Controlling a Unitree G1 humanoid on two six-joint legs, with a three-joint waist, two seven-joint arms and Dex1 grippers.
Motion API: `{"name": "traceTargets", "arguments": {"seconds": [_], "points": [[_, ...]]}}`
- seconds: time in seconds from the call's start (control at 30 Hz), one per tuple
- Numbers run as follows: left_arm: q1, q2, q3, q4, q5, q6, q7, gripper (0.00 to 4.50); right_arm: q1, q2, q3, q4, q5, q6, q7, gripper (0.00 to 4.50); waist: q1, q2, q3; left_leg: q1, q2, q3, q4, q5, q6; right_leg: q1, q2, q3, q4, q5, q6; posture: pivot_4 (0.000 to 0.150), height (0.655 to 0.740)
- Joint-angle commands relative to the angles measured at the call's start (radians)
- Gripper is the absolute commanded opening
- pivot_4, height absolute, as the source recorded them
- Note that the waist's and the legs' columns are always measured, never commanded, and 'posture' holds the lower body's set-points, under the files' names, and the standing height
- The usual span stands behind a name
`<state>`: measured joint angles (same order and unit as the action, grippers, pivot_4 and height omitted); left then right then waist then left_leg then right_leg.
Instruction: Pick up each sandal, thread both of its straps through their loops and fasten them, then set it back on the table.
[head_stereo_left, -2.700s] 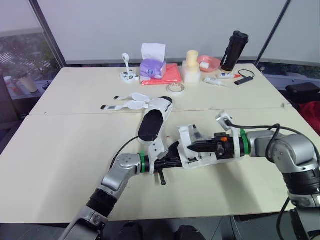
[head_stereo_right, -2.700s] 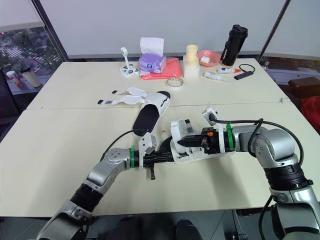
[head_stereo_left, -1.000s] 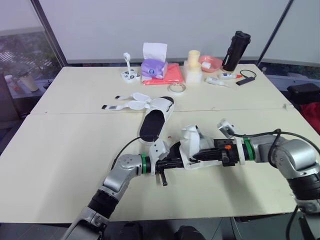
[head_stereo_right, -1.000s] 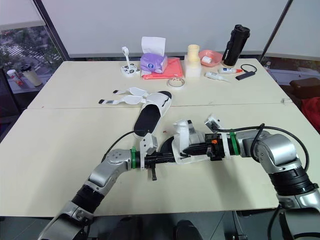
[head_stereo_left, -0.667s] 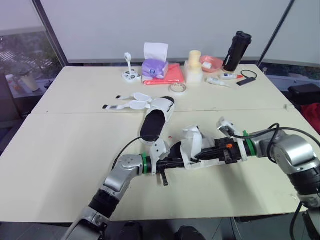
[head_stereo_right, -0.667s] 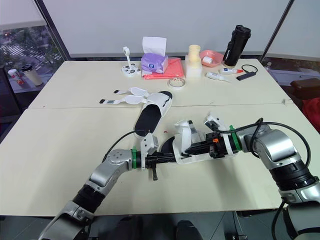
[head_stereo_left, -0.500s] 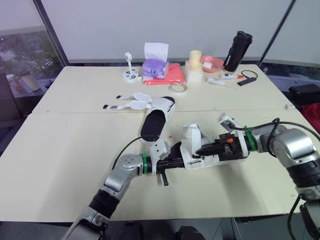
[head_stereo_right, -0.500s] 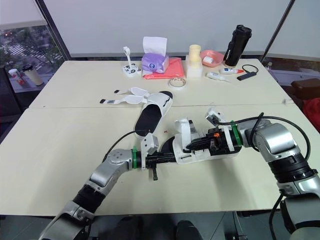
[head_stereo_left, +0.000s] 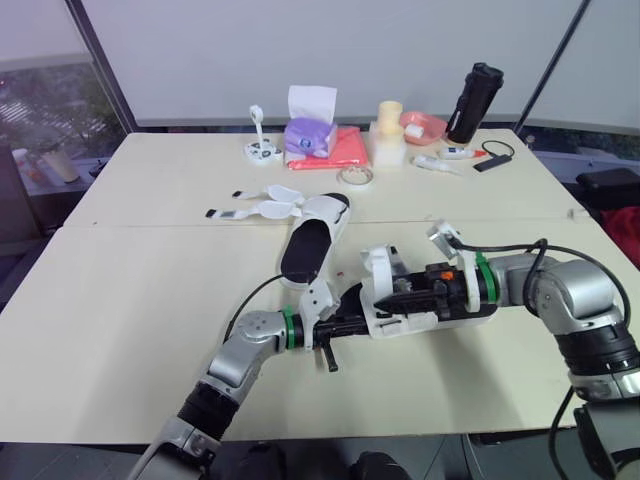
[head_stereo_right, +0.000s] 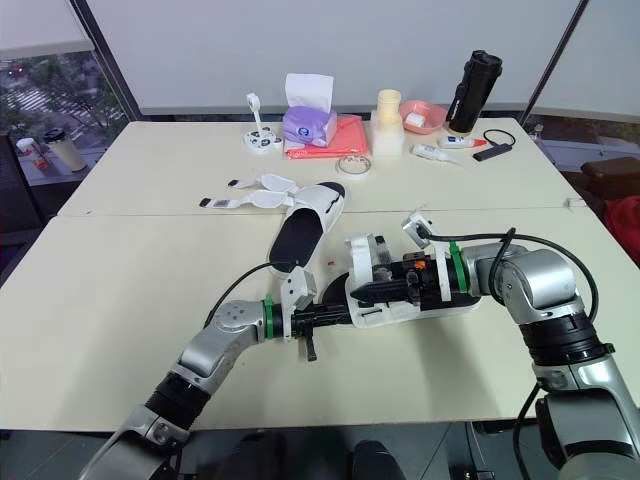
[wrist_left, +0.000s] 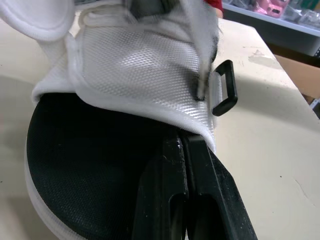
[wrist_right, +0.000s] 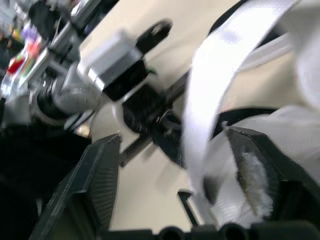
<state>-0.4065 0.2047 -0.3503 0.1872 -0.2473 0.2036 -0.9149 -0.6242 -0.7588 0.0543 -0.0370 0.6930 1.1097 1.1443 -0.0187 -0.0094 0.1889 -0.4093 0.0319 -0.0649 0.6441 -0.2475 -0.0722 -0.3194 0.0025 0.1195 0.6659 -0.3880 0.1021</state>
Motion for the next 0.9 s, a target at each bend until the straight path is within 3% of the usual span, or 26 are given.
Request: {"name": "traceTargets", "arguments": {"seconds": [0.03, 0.13, 0.3, 0.33, 0.53, 0.9], "points": [[0.03, 0.027, -0.011, 0.081, 0.065, 0.03, 0.03, 0.02, 0.027, 0.02, -0.044, -0.075, 0.05, 0.041, -0.049, 3.46, 0.0, 0.0, 0.0, 0.0, 0.0, 0.0, 0.0, 0.0, 0.0, 0.0, 0.0, 0.0, 0.0, 0.0, 0.0, 0.15, 0.74], [0.026, 0.025, -0.014, 0.086, 0.065, 0.028, 0.03, 0.02, 0.051, 0.034, -0.052, -0.089, 0.045, 0.038, -0.091, 2.71, 0.0, 0.0, 0.0, 0.0, 0.0, 0.0, 0.0, 0.0, 0.0, 0.0, 0.0, 0.0, 0.0, 0.0, 0.0, 0.15, 0.74], [0.022, 0.024, -0.016, 0.094, 0.066, 0.024, 0.028, 0.02, 0.068, 0.025, -0.05, -0.103, 0.049, 0.031, -0.104, 0.15, 0.0, 0.0, 0.0, 0.0, 0.0, 0.001, 0.0, 0.0, 0.0, 0.0, 0.0, 0.0, 0.0, 0.0, 0.0, 0.15, 0.74], [0.021, 0.023, -0.016, 0.097, 0.067, 0.022, 0.028, 0.02, 0.062, 0.026, -0.053, -0.101, 0.054, 0.036, -0.106, 0.02, 0.0, 0.0, 0.0, 0.0, 0.0, 0.001, 0.0, 0.0, 0.0, 0.0, 0.0, 0.0, 0.0, 0.0, 0.0, 0.15, 0.74], [0.021, 0.019, -0.018, 0.105, 0.066, 0.017, 0.031, 0.02, -0.005, 0.019, -0.086, -0.053, 0.113, 0.092, -0.094, 0.02, 0.0, 0.0, 0.0, 0.0, 0.0, 0.001, 0.0, 0.0, 0.0, 0.0, 0.0, 0.001, 0.0, 0.0, 0.0, 0.15, 0.74], [0.033, 0.02, -0.017, 0.1, 0.066, 0.017, 0.042, 0.02, -0.055, -0.025, 0.026, 0.038, 0.033, 0.02, 0.001, 0.02, 0.001, 0.0, 0.0, 0.0, 0.0, 0.001, -0.001, 0.0, 0.0, 0.0, 0.0, 0.001, -0.001, 0.0, 0.0, 0.15, 0.74]]}}
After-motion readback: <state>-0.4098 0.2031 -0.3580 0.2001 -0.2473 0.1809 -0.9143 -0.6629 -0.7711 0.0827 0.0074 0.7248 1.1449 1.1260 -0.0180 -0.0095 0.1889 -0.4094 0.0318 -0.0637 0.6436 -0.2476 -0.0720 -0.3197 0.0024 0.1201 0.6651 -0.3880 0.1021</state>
